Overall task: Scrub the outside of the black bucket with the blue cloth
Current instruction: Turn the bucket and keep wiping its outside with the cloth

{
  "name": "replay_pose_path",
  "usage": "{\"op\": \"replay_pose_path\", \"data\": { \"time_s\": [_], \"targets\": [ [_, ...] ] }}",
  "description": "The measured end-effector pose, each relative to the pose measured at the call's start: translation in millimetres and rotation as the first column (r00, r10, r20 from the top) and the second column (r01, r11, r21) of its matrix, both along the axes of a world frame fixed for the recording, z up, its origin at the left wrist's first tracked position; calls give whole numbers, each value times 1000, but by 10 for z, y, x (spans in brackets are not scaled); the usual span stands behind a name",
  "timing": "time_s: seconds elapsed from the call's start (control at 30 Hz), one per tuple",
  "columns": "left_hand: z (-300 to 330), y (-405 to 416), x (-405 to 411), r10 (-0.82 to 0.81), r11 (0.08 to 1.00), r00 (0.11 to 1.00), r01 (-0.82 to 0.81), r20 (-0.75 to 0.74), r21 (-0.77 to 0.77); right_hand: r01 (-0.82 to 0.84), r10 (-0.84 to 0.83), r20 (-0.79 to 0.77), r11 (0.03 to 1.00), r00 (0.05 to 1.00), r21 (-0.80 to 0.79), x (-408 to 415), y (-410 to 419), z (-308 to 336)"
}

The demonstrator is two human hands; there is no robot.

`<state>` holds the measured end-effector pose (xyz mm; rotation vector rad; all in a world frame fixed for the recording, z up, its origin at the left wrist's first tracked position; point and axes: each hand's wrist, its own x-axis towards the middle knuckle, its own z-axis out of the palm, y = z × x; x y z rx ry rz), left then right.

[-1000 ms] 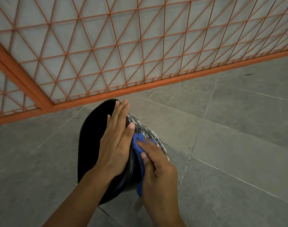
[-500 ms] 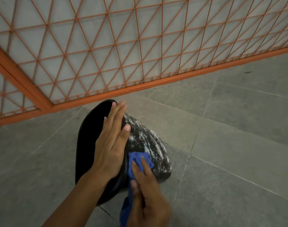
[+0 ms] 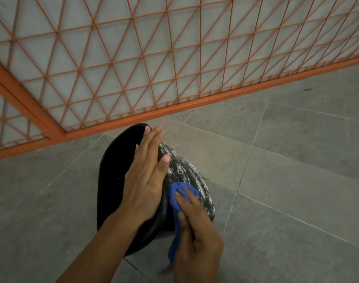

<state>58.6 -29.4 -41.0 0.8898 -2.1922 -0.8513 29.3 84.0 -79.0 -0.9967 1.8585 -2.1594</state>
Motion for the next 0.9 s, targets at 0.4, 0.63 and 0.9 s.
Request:
{"op": "replay_pose_path", "data": {
  "time_s": [0.4,0.63,0.9],
  "targets": [
    [-39,-82,50,35,999,999,-35,-11,-27,-86,87,-23,996,996,35,-131,-95,-7],
    [-73,-62,53,28,998,1000,-29,-12,-47,-5,18,-161,997,987,77,-6,39,-91],
    [4,-104,-21,163,983,984,-168,-74,-67,-96,91,86,994,992,55,-303,-134,-36]
  ]
}}
